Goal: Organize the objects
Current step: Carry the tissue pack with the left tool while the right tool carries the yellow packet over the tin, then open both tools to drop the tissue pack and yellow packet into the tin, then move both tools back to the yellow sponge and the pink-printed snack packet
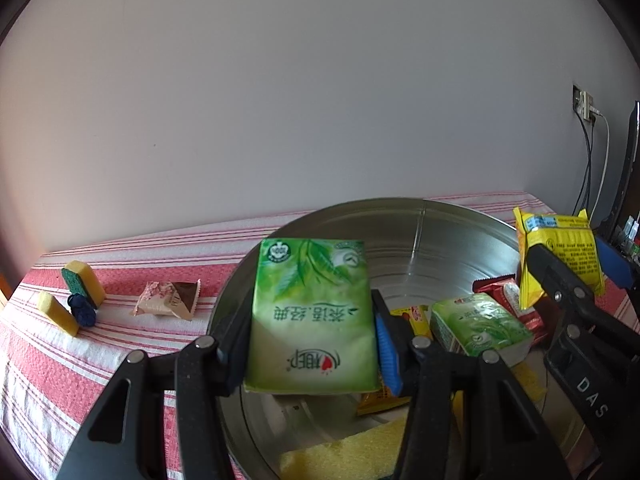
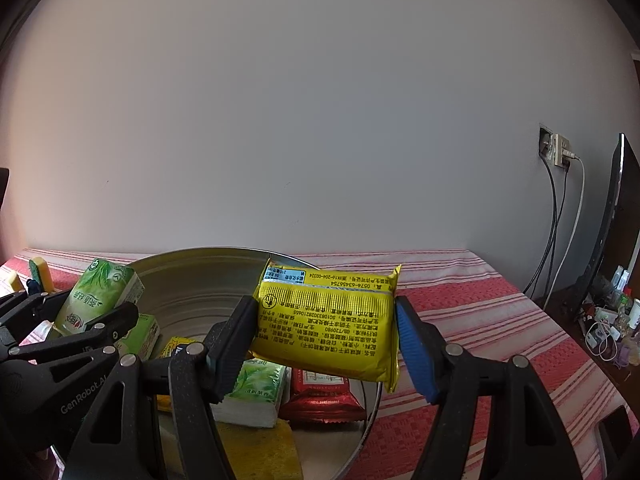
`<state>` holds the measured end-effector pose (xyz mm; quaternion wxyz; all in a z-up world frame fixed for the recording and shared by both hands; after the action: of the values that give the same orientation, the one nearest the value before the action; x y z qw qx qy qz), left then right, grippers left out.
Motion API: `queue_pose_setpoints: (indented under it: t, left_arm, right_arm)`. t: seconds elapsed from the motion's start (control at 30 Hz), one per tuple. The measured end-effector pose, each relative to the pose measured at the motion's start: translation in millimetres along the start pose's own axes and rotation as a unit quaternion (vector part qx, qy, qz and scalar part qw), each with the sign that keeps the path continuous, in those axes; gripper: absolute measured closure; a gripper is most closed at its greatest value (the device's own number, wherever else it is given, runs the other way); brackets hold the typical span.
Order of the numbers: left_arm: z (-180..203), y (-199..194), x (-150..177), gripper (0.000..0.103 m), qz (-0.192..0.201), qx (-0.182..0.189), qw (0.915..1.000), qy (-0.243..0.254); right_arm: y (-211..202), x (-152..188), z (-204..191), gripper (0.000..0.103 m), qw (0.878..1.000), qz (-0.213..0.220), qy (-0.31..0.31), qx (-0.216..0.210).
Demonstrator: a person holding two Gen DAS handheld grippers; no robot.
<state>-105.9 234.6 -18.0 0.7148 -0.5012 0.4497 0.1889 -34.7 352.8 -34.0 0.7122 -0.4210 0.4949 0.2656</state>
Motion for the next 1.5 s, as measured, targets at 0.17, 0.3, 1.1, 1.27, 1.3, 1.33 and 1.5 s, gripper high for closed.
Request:
queue_pose_setpoints:
  t: [0.17,0.3,1.1,1.27,1.3,1.33,1.5]
  left_arm:
    - [-5,-2,2,0.051,-0.002,0.002,1.0000,-0.002]
    - [-4,-4,2,0.051,-0.004,0.003,1.0000,-0.002]
    - [-38,-48,-7,0.006,0.088,-0.016,0.9958,-0.019]
    - [-59,-58,-2,0.005,0.100,-0.042,0.9939,-0.024]
    - [-63,-59,0,0.005,0.099,-0.043,0.9938,-0.026]
    - [-68,-60,1,0.005,0.099,-0.045,0.9936,-0.029]
    - [-90,-70,7,0.005,0.103,-0.060,0.9923,-0.033]
  right_arm:
    - [2,1,-4,0.033,1.000,-0.013,-0.001,-0.011]
    - [3,1,-6,0.033,1.000,-0.020,0.000,-0.020]
    - [-23,-17,15,0.021,0.996,0.044,0.077,0.002]
    - [-26,-20,25,0.021,0.993,0.051,0.100,0.029]
    - [-26,-20,28,0.021,0.992,0.052,0.108,0.035]
    - [-27,-21,30,0.021,0.991,0.053,0.116,0.040]
    - [-37,-22,37,0.021,0.986,0.067,0.140,0.065]
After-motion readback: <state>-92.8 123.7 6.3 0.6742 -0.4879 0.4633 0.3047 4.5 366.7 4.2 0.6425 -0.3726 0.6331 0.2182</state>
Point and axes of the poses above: each gripper's, at about its wrist camera, not at the fingertips, and y roughly the way its jaws point, z to its right, x to its underside, the point moved 7 cm from there along y, roughly the way its jaws point, and after that the axes turned 15 degrees about x, right-handed, at the moved point
